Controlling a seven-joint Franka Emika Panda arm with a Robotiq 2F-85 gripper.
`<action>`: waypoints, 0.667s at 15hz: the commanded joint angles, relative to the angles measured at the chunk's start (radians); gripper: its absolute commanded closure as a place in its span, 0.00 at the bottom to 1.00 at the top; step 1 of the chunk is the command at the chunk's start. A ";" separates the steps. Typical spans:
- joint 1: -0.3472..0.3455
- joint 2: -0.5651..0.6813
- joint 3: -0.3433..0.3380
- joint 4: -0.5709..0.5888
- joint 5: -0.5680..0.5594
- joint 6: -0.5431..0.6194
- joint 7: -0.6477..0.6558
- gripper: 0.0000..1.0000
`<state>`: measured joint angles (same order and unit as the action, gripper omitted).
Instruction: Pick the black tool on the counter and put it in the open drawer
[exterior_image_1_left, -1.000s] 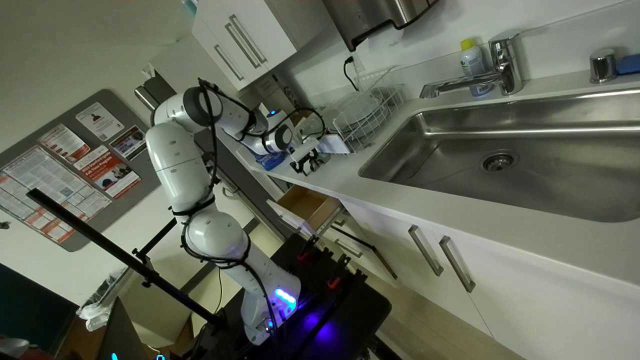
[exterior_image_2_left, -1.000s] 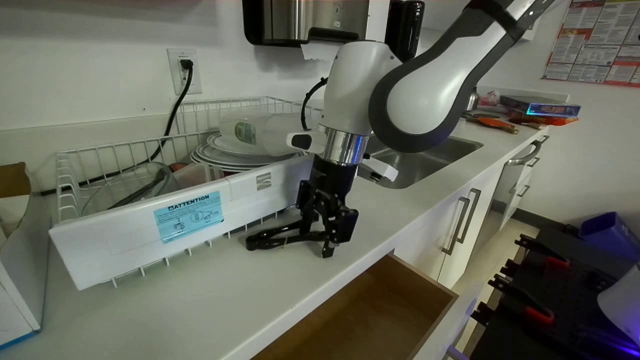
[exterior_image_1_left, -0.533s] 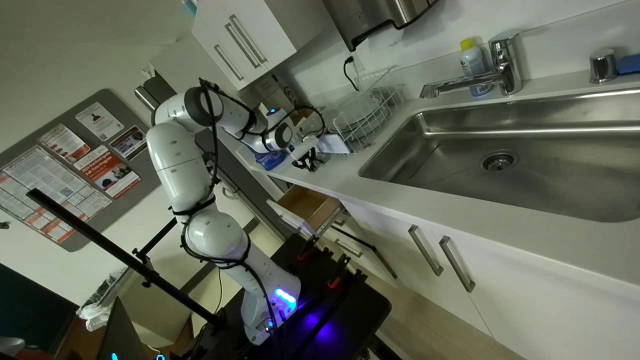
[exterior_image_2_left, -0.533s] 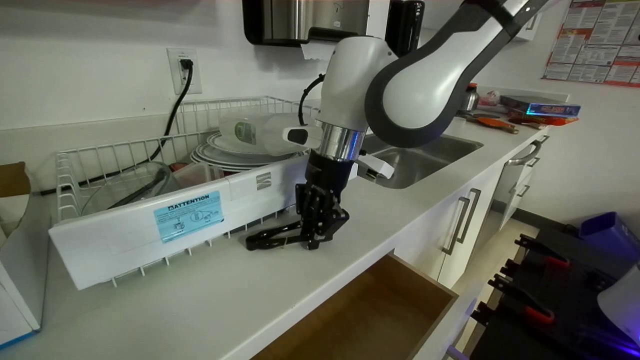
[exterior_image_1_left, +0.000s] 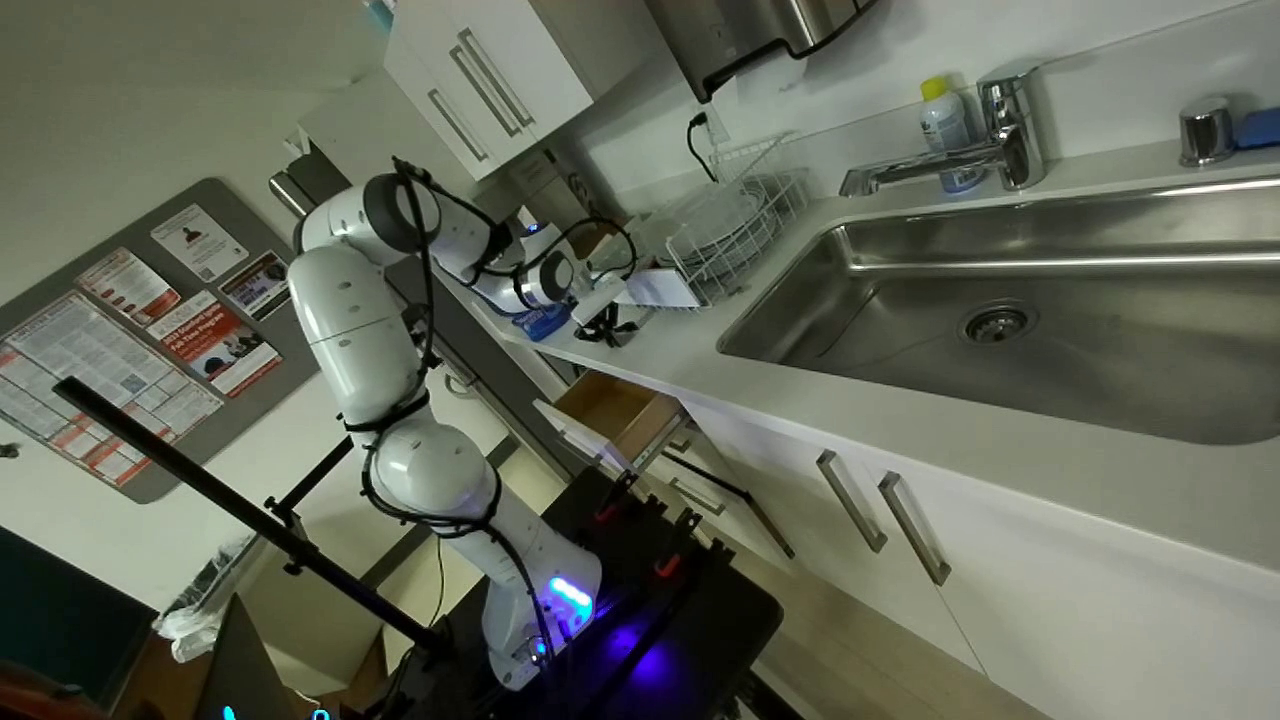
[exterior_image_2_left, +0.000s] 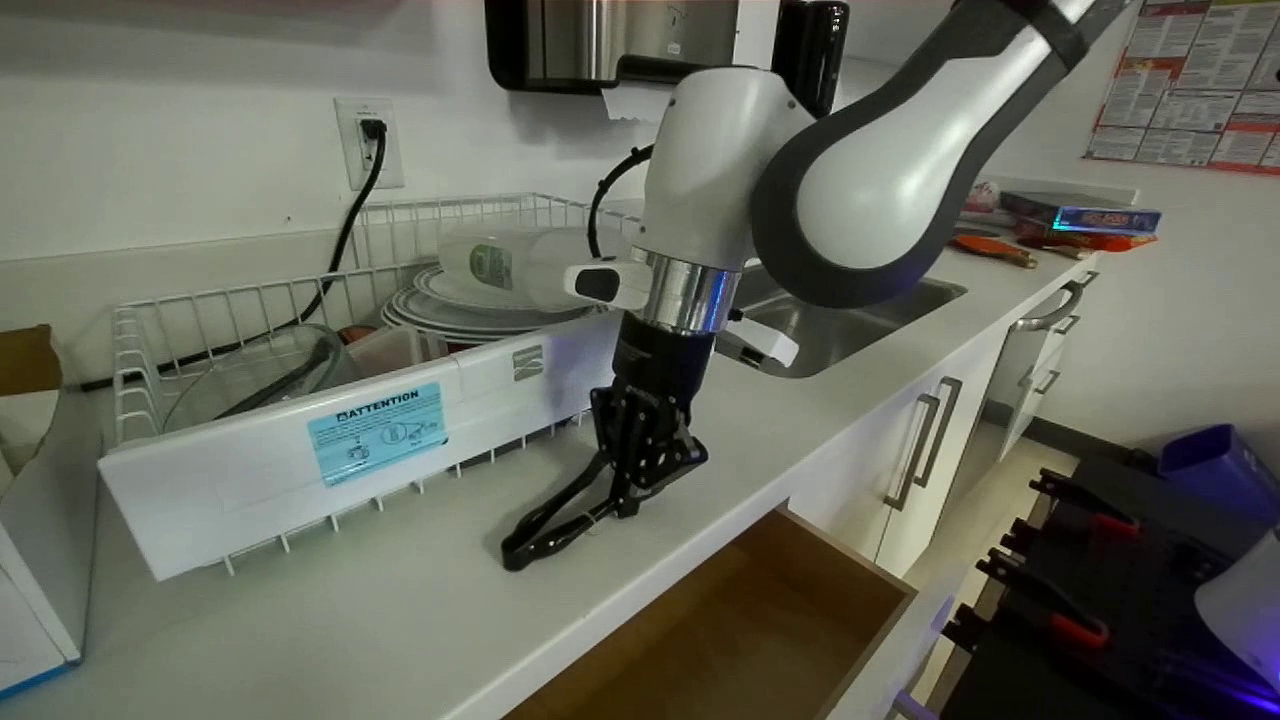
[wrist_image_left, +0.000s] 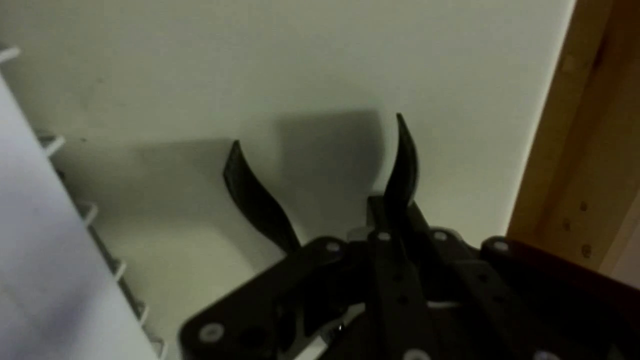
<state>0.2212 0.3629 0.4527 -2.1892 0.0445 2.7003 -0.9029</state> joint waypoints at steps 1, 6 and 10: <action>0.017 -0.148 0.048 -0.149 0.001 0.020 0.035 0.97; 0.071 -0.270 0.100 -0.319 0.058 0.075 0.129 0.97; 0.083 -0.296 0.137 -0.445 0.173 0.213 0.165 0.97</action>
<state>0.3012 0.1232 0.5714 -2.5227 0.1554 2.8021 -0.7740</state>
